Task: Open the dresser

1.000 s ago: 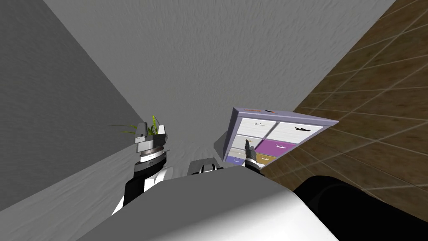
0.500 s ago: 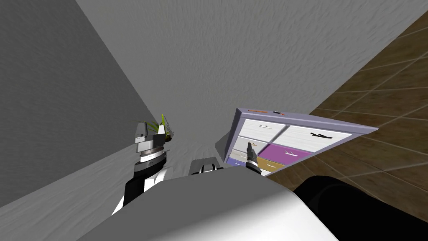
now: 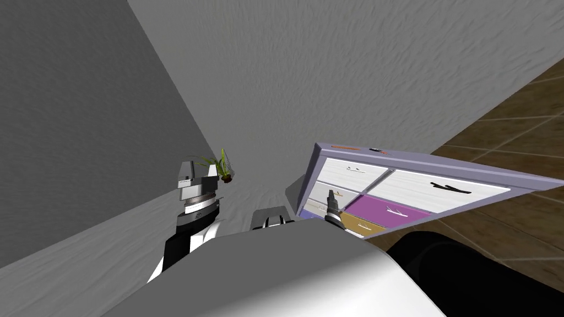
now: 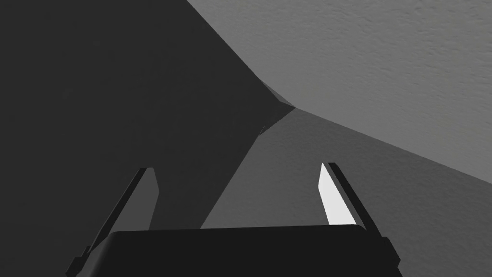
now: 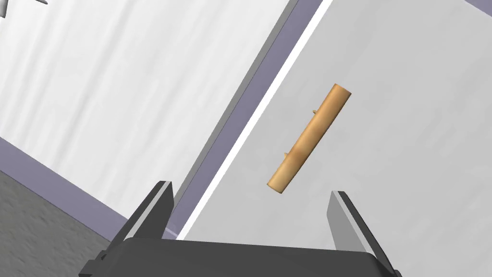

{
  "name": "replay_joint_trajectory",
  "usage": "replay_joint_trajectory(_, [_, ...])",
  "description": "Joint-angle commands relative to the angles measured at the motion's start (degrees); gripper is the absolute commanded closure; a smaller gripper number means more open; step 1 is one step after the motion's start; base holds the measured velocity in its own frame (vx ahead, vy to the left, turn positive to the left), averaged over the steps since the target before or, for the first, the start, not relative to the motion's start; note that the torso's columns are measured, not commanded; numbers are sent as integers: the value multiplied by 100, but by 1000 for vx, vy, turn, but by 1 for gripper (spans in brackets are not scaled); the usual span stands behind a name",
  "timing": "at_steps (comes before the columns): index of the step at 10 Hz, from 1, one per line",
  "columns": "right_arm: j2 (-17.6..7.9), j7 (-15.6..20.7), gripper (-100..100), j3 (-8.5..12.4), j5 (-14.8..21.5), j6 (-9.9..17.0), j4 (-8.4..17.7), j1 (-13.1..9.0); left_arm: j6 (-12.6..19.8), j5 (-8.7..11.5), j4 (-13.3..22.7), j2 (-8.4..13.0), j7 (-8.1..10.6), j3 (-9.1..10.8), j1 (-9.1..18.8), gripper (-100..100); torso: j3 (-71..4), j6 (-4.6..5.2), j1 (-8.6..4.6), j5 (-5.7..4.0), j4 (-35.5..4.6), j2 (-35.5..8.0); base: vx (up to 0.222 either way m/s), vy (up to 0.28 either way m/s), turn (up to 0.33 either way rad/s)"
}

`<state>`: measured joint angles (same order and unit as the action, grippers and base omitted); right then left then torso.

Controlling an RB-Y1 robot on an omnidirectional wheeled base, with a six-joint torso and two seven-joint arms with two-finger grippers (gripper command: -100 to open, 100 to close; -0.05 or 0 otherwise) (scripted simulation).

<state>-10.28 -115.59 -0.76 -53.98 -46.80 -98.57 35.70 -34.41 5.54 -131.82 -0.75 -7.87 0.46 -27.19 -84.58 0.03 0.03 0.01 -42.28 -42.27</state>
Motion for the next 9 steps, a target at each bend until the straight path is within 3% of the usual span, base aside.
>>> replay_joint_trajectory(1, [-50,-445,-100,0,-223,-36,154,19,0,0,0,0,0,0,1,0,3,-4,-2,0,-1,-4,-28,-58,258])
replay_joint_trajectory(7, [-118,-1140,-100,-4,-524,-88,375,39,0,0,0,0,0,0,0,0,0,-2,-3,-1,0,0,-20,-41,130])
replay_joint_trajectory(8, [-116,-1081,-100,-5,-492,-92,374,28,0,0,0,0,0,0,0,0,1,-2,-2,0,-1,-2,-9,-19,14])
replay_joint_trajectory(9, [-184,-1077,-100,75,-589,37,199,121,0,0,0,0,0,0,0,0,0,-2,4,1,0,1,53,-45,-24])
